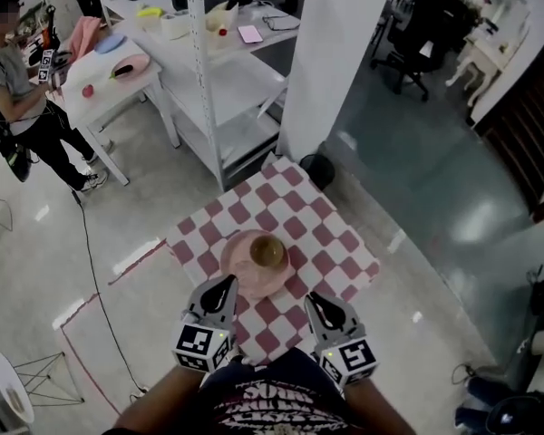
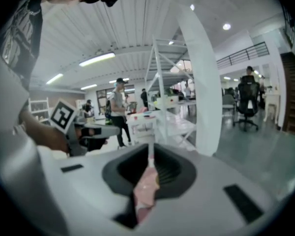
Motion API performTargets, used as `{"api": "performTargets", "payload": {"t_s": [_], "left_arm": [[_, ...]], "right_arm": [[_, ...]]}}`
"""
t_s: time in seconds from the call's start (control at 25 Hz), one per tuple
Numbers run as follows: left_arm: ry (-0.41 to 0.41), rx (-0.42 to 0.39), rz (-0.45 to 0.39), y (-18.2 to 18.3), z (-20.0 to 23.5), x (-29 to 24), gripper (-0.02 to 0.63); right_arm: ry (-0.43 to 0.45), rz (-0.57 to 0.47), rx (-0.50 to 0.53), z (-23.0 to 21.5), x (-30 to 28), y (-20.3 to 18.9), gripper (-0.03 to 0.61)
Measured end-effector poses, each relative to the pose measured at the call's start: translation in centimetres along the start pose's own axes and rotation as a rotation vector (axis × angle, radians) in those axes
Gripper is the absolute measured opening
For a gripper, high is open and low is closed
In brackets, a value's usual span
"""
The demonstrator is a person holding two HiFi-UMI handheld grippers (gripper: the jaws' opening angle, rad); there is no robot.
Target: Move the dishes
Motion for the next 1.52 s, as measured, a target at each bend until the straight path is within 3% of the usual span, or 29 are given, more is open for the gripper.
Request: {"api": "performTargets", "payload": {"t_s": [0.44,0.52,0.56,0.68,0.96,1.36,1.52], "left_arm": [[0.318,0.034,0.081,-1.8,2.2,0.3,0.028],[0.374,0.051,0.083,-1.9,2.7,1.1,0.028],[0.399,0.063,0.085,-2.0,2.9,1.6,0.028],[0.464,0.085,0.103,-2.9,3.2,3.4,0.028],[0.52,0.141,0.158,-7.7,3.5,4.0,0.028],[0.381,0.141,0.185,-10.1,3.2,0.1,0.028],[0.356,0.141,0.255,-11.2,4.0,0.3,0.028]], "right_arm": [[0.251,0.029,-0.066,-6.4,-6.1,-1.3,0.04],[0.289,0.05,-0.077,-7.3,-7.2,-2.0,0.072],[0.307,0.063,-0.082,-7.6,-7.8,-2.3,0.118],[0.332,0.107,-0.088,-8.8,-9.8,-3.4,0.138],[0.192,0.324,-0.273,-12.8,-13.5,-11.6,0.138],[0.008,0.521,-0.39,-15.9,-19.7,-21.9,0.138],[-0.08,0.57,-0.436,-16.9,-21.4,-25.1,0.14]]}}
Point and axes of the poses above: the fingertips, and each gripper's own axes: x backward along the fingers, z to its left, y out of its top, the point moved 2 cm from there along x, backward along the fingers, and after that the axes turned 10 degrees about y, right-handed, at the moved point
